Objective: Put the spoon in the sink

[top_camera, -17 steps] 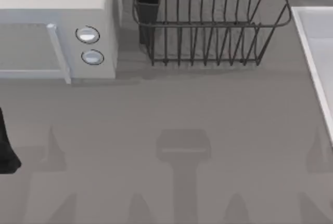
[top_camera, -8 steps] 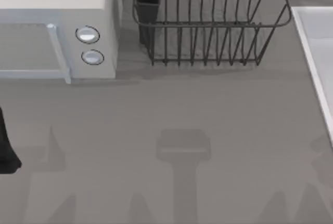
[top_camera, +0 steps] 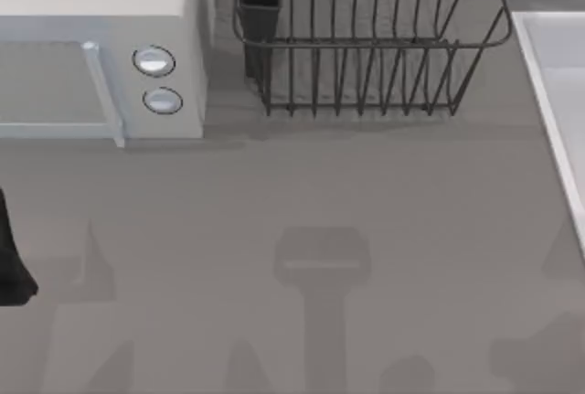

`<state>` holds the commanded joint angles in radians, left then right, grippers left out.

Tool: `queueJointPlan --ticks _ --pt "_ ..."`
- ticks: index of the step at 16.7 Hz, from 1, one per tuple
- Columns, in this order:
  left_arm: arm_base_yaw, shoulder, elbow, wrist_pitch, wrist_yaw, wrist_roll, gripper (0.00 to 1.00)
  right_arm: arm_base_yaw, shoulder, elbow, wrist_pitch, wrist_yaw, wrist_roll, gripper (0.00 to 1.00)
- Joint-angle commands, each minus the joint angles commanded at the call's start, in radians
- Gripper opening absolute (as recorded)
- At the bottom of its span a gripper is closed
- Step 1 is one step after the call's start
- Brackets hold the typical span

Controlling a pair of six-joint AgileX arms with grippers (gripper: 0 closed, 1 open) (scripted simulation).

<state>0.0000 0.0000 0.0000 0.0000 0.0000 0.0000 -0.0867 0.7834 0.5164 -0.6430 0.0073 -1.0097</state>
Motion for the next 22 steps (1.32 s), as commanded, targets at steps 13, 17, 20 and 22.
queueJointPlan --ticks 13,17,20,22 --pt "0.0 0.0 0.0 0.0 0.0 0.0 1.0 -0.047 0.53 0.304 -0.438 -0.011 -0.657 1.0" --pt "0.0 0.0 0.0 0.0 0.0 0.0 1.0 -0.044 0.527 0.301 -0.436 -0.011 -0.656 1.0" --pt "0.0 0.0 0.0 0.0 0.0 0.0 1.0 -0.044 0.547 0.278 -0.397 -0.011 -0.654 1.0" --pt "0.0 0.0 0.0 0.0 0.0 0.0 1.0 -0.044 0.582 0.237 -0.319 -0.012 -0.653 1.0"
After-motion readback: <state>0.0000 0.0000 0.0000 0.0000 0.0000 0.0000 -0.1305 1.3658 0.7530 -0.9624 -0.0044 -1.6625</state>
